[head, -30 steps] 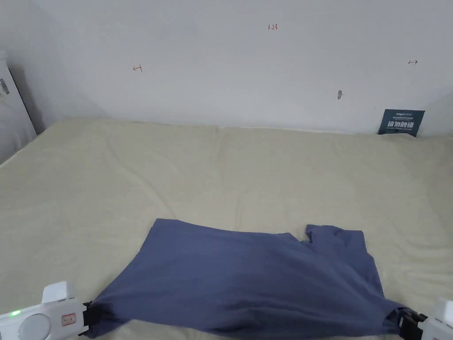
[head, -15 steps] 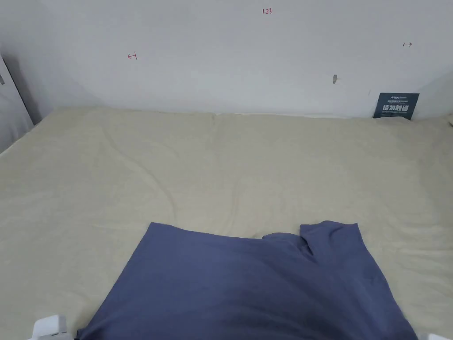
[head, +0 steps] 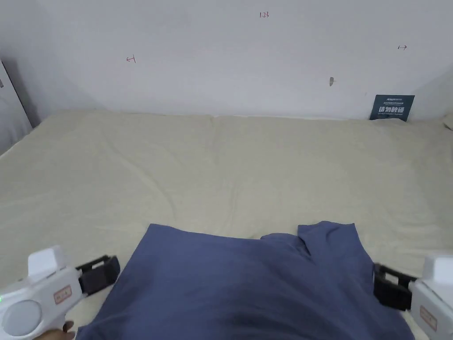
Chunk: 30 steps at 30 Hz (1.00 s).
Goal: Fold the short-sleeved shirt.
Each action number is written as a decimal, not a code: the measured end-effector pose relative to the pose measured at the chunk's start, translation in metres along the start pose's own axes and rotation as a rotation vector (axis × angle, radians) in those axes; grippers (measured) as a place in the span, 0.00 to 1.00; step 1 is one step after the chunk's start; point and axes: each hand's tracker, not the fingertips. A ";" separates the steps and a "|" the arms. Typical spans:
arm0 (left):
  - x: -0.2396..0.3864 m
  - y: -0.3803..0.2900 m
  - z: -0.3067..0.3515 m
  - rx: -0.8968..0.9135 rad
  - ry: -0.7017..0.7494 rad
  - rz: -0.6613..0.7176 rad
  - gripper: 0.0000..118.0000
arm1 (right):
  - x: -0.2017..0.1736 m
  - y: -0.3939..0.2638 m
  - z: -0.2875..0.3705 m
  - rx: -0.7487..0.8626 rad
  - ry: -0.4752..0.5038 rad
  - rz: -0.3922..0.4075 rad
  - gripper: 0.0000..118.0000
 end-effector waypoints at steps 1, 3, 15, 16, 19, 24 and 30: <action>0.010 0.009 0.008 0.059 -0.018 -0.014 0.92 | -0.003 0.012 0.007 0.060 -0.003 0.013 0.87; 0.030 0.025 0.021 0.172 -0.054 -0.066 0.91 | -0.012 0.034 0.023 0.154 -0.015 0.027 0.87; 0.106 0.031 0.036 0.347 -0.128 -0.274 0.00 | -0.047 0.057 0.056 0.354 -0.053 0.087 0.05; 0.106 0.030 0.034 0.333 -0.163 -0.268 0.00 | -0.048 0.055 0.053 0.358 -0.060 0.093 0.02; 0.110 0.026 0.027 0.302 -0.171 -0.273 0.00 | -0.047 0.055 0.052 0.354 -0.046 0.086 0.01; 0.111 0.030 0.005 0.225 -0.152 -0.323 0.00 | -0.046 0.059 0.039 0.345 -0.053 0.090 0.01; 0.098 0.059 -0.077 -0.030 -0.171 -0.282 0.00 | -0.041 0.062 0.014 0.315 -0.057 0.081 0.01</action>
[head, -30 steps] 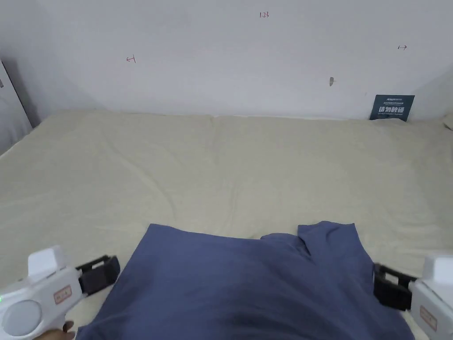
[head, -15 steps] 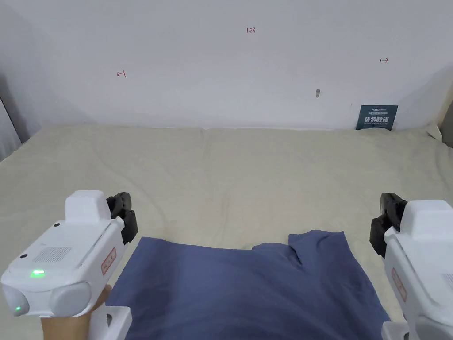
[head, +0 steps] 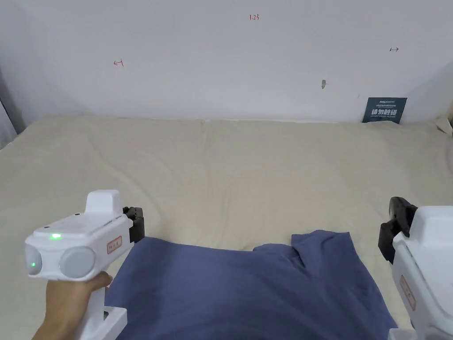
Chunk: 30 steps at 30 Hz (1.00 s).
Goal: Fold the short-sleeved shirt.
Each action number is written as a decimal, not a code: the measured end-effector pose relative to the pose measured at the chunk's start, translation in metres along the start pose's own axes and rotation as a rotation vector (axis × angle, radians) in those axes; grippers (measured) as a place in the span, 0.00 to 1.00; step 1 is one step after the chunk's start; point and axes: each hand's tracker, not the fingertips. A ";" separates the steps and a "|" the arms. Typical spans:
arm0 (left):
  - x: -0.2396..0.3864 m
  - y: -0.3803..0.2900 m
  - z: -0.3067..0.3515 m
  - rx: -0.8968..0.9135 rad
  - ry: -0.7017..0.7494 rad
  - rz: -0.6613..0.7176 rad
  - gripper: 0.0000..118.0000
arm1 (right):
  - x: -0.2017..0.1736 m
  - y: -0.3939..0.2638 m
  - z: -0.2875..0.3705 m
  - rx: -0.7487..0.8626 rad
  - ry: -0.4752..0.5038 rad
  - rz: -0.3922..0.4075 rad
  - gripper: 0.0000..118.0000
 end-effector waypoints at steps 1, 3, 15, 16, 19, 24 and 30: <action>-0.007 0.004 -0.015 -0.043 0.001 0.024 0.00 | 0.000 -0.002 -0.005 -0.006 -0.005 0.000 0.01; -0.024 0.013 -0.053 -0.135 -0.016 0.096 0.04 | 0.001 -0.007 -0.019 -0.029 -0.002 -0.003 0.01; -0.066 -0.014 -0.224 -0.446 0.137 0.158 0.88 | -0.002 -0.050 -0.097 -0.178 -0.036 0.013 0.02; -0.066 -0.020 -0.232 -0.471 0.151 0.146 0.84 | -0.002 -0.054 -0.102 -0.192 -0.035 0.008 0.02; -0.063 -0.040 -0.245 -0.539 0.149 0.103 0.58 | -0.003 -0.064 -0.115 -0.233 -0.037 0.000 0.02; -0.059 -0.045 -0.249 -0.435 0.139 0.056 0.15 | 0.004 -0.079 -0.139 -0.324 -0.013 -0.050 0.09; -0.047 -0.041 -0.228 -0.347 0.112 0.029 0.04 | 0.018 -0.107 -0.189 -0.553 0.005 -0.111 1.00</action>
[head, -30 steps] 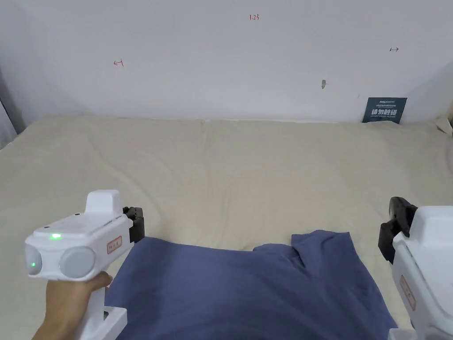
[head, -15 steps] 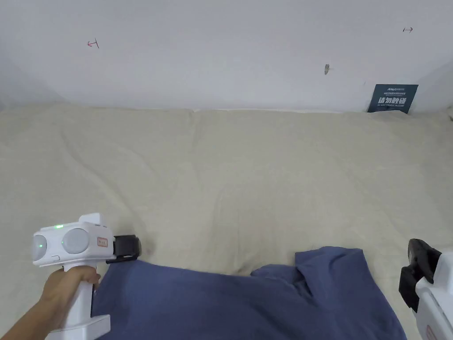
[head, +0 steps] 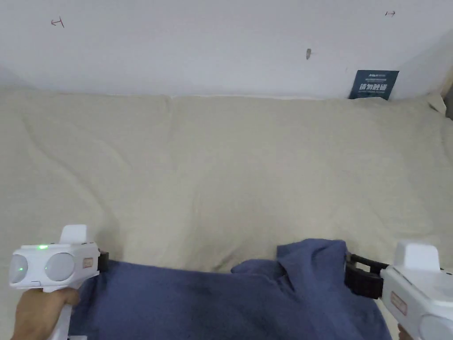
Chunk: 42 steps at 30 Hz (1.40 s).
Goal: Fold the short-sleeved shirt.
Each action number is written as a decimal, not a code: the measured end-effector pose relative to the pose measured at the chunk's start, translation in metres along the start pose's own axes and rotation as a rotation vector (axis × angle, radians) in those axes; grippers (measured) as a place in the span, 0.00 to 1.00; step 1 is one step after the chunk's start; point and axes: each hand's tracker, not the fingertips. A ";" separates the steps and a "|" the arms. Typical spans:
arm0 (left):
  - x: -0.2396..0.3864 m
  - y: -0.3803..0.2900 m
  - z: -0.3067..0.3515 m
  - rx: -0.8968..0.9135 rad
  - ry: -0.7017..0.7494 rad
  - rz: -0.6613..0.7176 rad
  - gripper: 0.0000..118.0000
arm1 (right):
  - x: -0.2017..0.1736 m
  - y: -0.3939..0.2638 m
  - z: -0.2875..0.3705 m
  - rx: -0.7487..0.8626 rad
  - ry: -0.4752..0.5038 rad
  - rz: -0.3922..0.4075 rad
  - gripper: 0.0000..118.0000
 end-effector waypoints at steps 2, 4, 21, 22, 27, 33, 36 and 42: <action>0.000 0.003 0.022 0.061 -0.046 0.027 0.04 | 0.004 -0.002 -0.023 -0.081 0.015 0.007 1.00; 0.005 0.004 0.046 0.079 -0.071 0.027 0.04 | 0.008 -0.008 -0.049 -0.148 0.001 -0.009 0.94; -0.002 -0.007 0.106 0.117 -0.075 0.062 0.04 | 0.008 -0.050 -0.057 -0.293 -0.016 0.001 0.02; -0.002 -0.008 0.112 0.123 -0.070 0.062 0.04 | 0.010 -0.046 -0.046 -0.244 -0.012 -0.017 0.02; -0.011 -0.005 0.144 0.180 -0.073 0.094 0.04 | 0.017 -0.006 0.016 -0.057 0.032 0.017 0.02; -0.017 0.025 0.210 0.331 -0.074 0.091 0.04 | 0.011 0.070 0.097 0.209 0.046 0.077 0.02; -0.023 0.059 0.243 0.416 -0.047 0.072 0.04 | 0.005 0.112 0.125 0.313 0.039 0.107 0.02; -0.033 0.136 0.311 0.597 0.005 0.086 0.04 | -0.004 0.195 0.172 0.528 0.084 0.053 0.02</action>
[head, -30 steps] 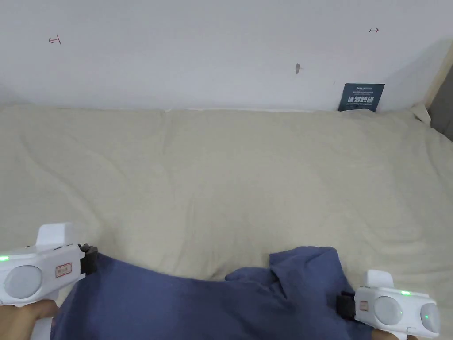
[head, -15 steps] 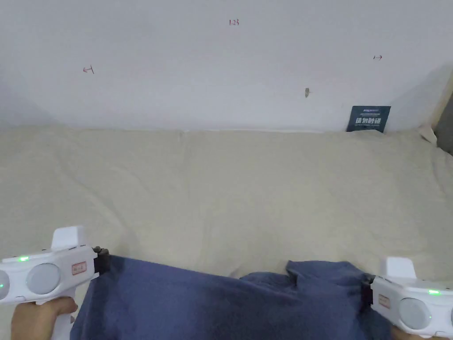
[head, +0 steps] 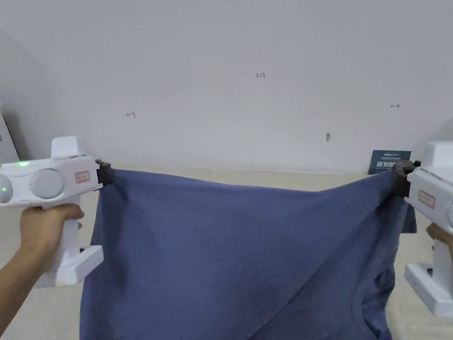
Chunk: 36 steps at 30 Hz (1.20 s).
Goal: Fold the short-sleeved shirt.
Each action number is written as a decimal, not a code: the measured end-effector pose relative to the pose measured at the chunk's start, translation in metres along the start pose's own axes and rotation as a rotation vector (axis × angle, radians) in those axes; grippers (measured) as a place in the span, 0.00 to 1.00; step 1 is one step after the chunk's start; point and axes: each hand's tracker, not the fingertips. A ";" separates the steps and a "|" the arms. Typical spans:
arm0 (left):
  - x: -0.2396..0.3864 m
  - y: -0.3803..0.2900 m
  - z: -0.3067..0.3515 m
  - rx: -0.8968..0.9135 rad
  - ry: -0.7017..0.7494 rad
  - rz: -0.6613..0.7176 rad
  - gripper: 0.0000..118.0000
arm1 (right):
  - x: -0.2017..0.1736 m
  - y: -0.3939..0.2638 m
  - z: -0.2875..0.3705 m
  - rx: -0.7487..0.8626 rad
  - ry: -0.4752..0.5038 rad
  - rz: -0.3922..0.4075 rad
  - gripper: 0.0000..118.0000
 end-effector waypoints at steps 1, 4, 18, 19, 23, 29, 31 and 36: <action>0.001 0.012 0.001 0.021 0.005 -0.001 0.04 | -0.001 0.012 -0.001 0.025 0.004 -0.005 0.02; 0.001 0.053 0.001 0.079 0.015 0.014 0.04 | -0.004 0.051 -0.005 0.102 0.010 0.003 0.02; 0.016 0.111 -0.050 0.200 0.015 0.045 0.04 | 0.010 0.130 -0.074 0.195 0.012 -0.071 0.02; 0.017 0.106 -0.057 0.193 0.008 0.046 0.04 | 0.012 0.125 -0.080 0.189 0.012 -0.072 0.02; 0.020 0.069 -0.090 0.127 0.004 0.029 0.04 | 0.017 0.085 -0.106 0.143 0.012 -0.077 0.02; 0.018 -0.014 -0.122 -0.024 -0.007 0.031 0.04 | 0.021 -0.006 -0.127 -0.023 0.019 -0.088 0.02; 0.016 -0.044 -0.123 -0.069 -0.010 0.025 0.04 | 0.021 -0.036 -0.124 -0.077 0.021 -0.097 0.02; 0.006 -0.116 -0.103 -0.175 -0.020 0.011 0.04 | 0.024 -0.109 -0.092 -0.182 0.037 -0.139 0.02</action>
